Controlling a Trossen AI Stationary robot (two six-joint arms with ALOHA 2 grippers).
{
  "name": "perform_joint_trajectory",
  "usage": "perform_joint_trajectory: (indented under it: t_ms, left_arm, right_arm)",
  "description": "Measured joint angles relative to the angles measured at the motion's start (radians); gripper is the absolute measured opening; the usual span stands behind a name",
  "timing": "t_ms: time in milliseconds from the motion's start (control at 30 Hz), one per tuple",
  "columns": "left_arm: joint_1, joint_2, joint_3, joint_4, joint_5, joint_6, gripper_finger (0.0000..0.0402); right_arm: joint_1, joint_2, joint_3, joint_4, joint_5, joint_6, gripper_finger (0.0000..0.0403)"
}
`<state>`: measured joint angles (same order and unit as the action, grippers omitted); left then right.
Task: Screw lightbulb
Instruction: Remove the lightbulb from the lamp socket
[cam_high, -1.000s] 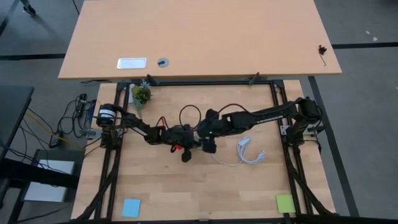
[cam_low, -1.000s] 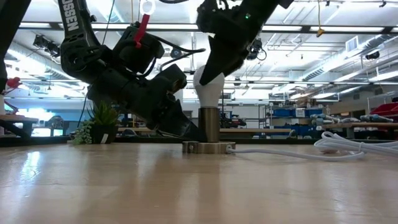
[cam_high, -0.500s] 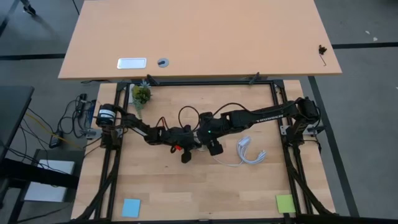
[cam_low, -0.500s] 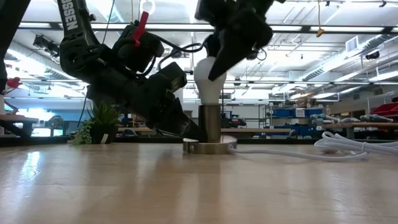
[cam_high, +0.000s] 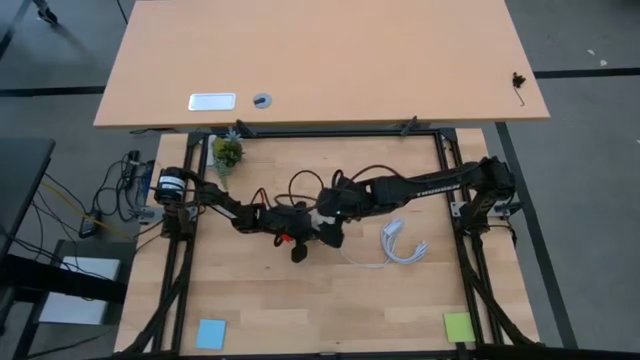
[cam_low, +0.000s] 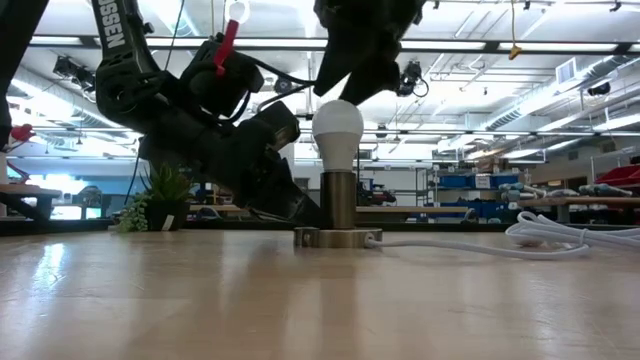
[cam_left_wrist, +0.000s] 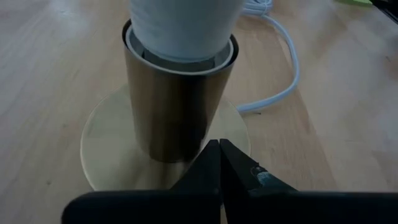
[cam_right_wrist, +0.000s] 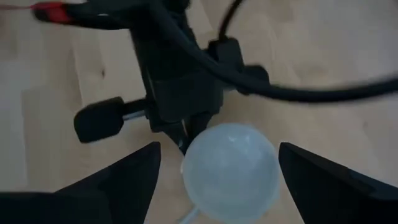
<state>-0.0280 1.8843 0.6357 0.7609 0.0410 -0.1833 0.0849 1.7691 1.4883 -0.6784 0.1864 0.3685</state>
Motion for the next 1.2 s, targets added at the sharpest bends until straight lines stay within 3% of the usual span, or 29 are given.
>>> perform_joint_trajectory:
  t_ms: [267, 600, 767, 1033, 1200]
  left_arm:
    - [0.000, 0.000, 0.000, 0.001, 0.000, -0.004, 0.0000]
    - [0.000, 0.001, 0.000, -0.001, 0.000, -0.008, 0.0000]
    - [0.000, 0.001, 0.001, -0.002, -0.002, -0.008, 0.0000]
    - [0.000, 0.001, 0.001, -0.005, 0.001, -0.008, 0.0000]
    - [0.000, 0.001, 0.001, -0.010, 0.002, -0.008, 0.0000]
  right_arm:
    - [-0.004, 0.025, -0.001, -0.018, -0.001, 0.202, 0.0332]
    - [-0.027, 0.079, -0.002, -0.052, -0.009, 0.148, 0.0310]
    - [-0.028, 0.073, -0.001, -0.052, -0.022, -0.122, 0.0273]
    - [-0.029, 0.070, 0.000, -0.063, -0.136, -0.716, 0.0294]
    - [-0.028, 0.070, 0.000, -0.062, -0.101, -0.743, 0.0312]
